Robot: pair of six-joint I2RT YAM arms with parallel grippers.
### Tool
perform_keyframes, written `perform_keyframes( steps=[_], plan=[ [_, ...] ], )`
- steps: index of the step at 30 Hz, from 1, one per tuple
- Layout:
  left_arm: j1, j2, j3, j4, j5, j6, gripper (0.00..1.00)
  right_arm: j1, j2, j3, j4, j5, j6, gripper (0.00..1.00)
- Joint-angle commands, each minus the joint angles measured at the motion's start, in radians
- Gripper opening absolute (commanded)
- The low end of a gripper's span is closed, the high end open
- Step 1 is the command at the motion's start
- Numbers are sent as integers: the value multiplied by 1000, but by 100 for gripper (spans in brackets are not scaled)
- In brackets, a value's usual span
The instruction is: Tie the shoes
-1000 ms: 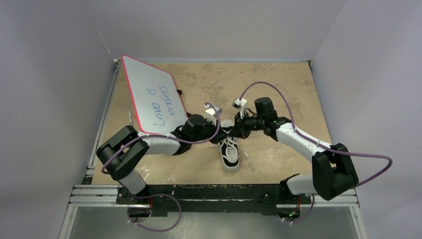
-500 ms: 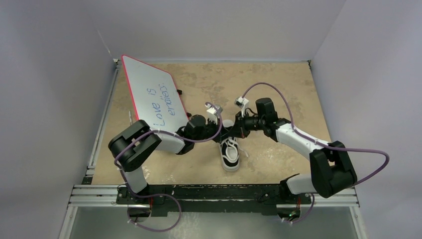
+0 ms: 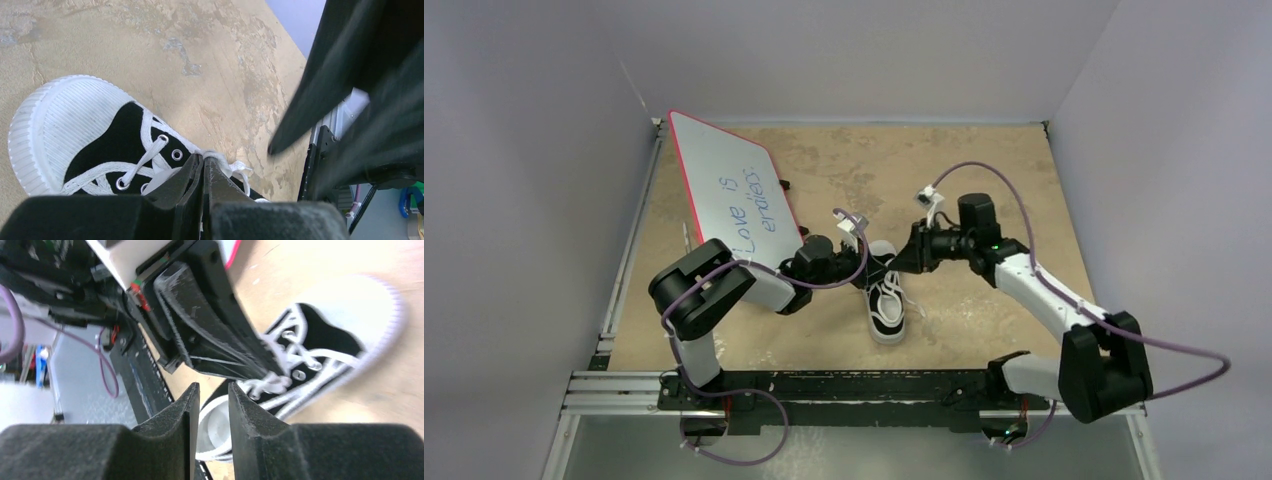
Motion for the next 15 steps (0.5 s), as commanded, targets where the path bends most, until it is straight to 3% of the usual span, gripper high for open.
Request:
perform_keyframes(
  steps=[1,6,15],
  plan=[
    [2,3,-10,69,41,-11,0,-158,-89,39,-62,14,56,32],
    [3,-3,-14,62,47,-8,0,-188,-21,55,-145,24,-138,36],
    [8,-17,-14,43,57,2,0,-195,117,-37,167,-148,-101,34]
  ],
)
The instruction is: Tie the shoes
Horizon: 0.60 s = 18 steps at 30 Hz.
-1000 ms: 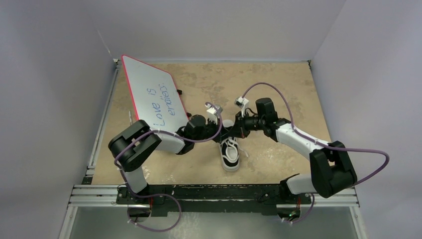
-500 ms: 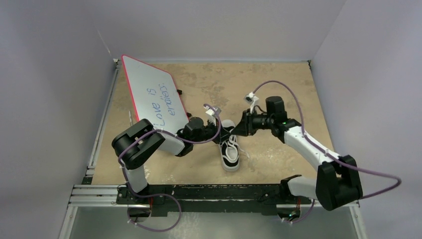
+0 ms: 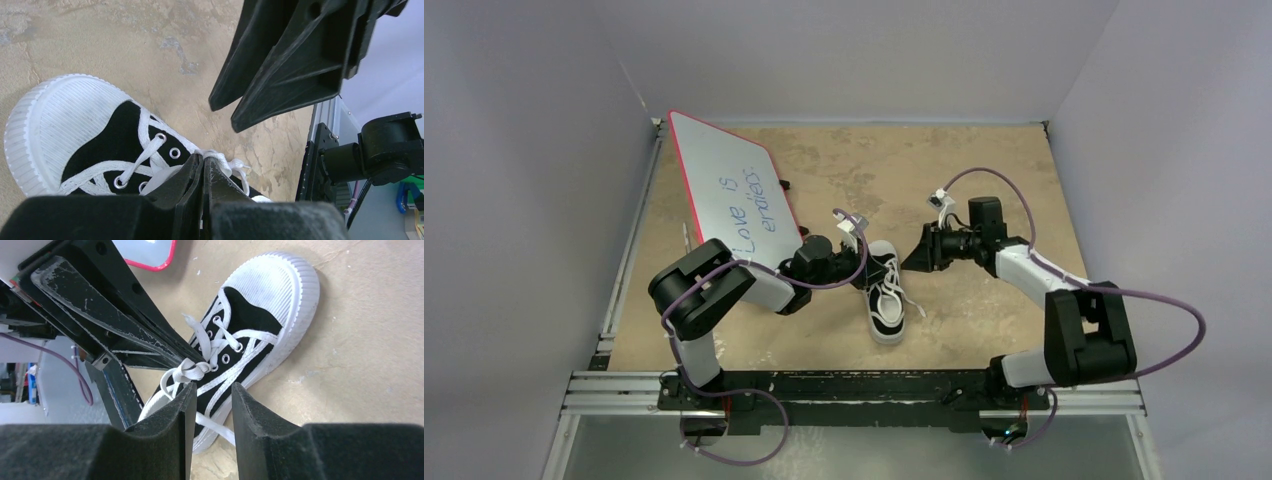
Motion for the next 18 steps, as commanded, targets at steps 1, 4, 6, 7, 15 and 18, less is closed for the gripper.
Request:
perform_keyframes(
  steps=[1,4,6,7,15,18],
  plan=[
    [5,-17,-6,33,40,2,0,-1,34,-32,218,-123,14,34],
    [5,-20,-3,35,43,0,0,3,49,-58,279,-151,39,34],
    [7,-20,-3,37,45,0,0,4,51,-82,324,-154,58,35],
    [6,-19,-3,39,47,1,0,4,53,-91,342,-157,65,34],
    [7,-4,-8,77,56,-17,0,14,101,-81,401,-211,105,31],
    [9,-2,-11,87,58,-20,0,22,119,-87,408,-195,106,28]
  ],
)
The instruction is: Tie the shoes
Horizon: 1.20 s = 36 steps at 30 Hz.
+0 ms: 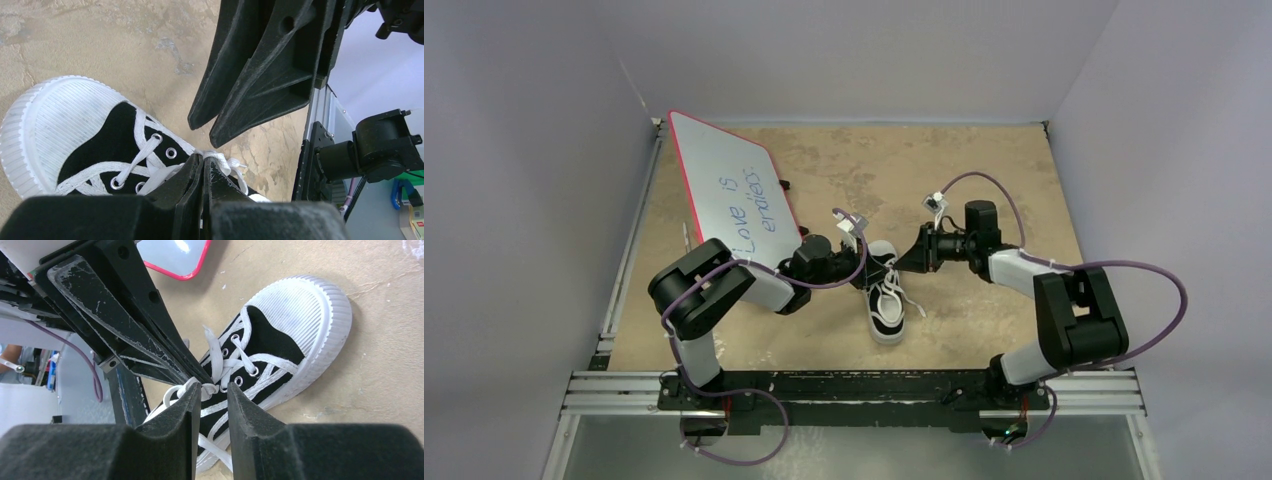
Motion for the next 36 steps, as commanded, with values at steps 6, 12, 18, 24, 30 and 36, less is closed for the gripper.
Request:
perform_keyframes(
  steps=[6,12,18,24,30,36],
  plan=[
    [8,0,-12,85,47,-23,0,12,14,-36,152,-66,56,24],
    [10,4,-12,92,52,-26,0,13,14,-65,221,-79,113,30],
    [14,7,-18,109,60,-33,0,14,14,-85,248,-91,133,30],
    [15,17,-18,141,70,-51,0,28,53,-82,318,-114,184,29],
    [17,19,-22,159,74,-62,0,48,85,-81,384,-133,231,27],
    [17,20,-25,159,79,-64,0,48,83,-96,409,-126,251,0]
  ],
)
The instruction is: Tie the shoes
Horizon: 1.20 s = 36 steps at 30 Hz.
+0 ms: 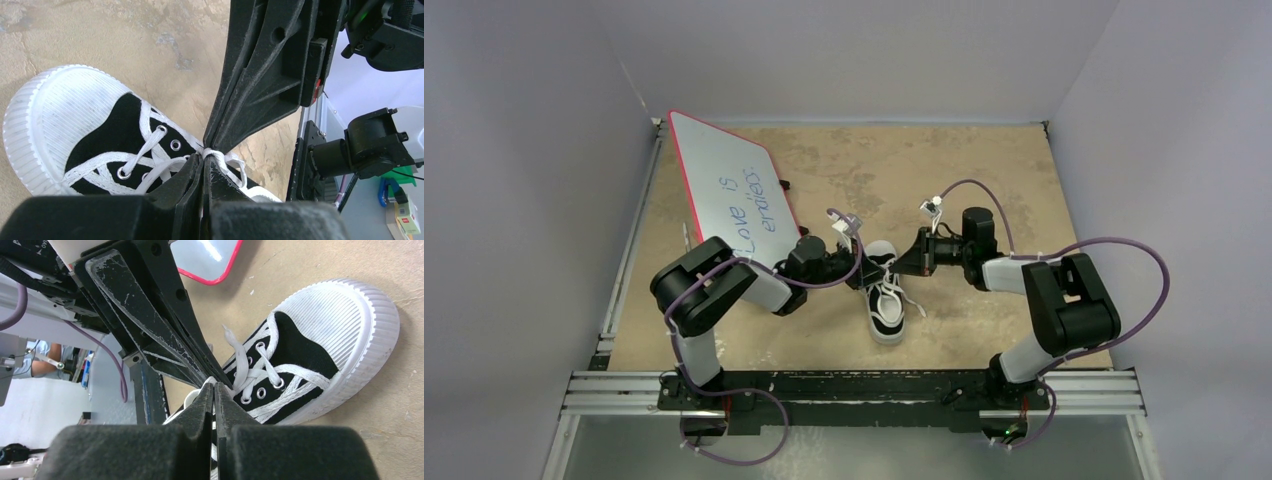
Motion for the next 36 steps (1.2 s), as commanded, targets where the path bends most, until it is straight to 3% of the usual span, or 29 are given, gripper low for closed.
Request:
perform_keyframes(
  steps=[1,5,9,10,14,24,28,32,36],
  plan=[
    [-7,0,3,88,37,-18,0,19,-11,-12,68,-33,29,0],
    [-7,-23,7,20,10,8,2,19,-53,-23,28,-20,29,0],
    [-7,-102,9,-157,-45,66,27,19,-94,-10,-37,28,-11,0],
    [-7,-134,17,-236,-67,97,41,18,-99,-7,-53,27,-22,0],
    [-7,-258,25,-440,-130,189,58,19,-105,-4,-92,29,-55,0],
    [-6,-320,122,-856,-230,294,65,19,-90,24,-137,31,-82,0],
    [-6,-293,138,-866,-235,337,65,19,-78,26,-130,40,-89,0],
    [-7,-253,139,-806,-135,339,63,19,-70,36,-123,33,-69,0],
    [-7,-254,108,-710,-80,276,49,19,-91,59,-162,62,-84,0]
  ],
)
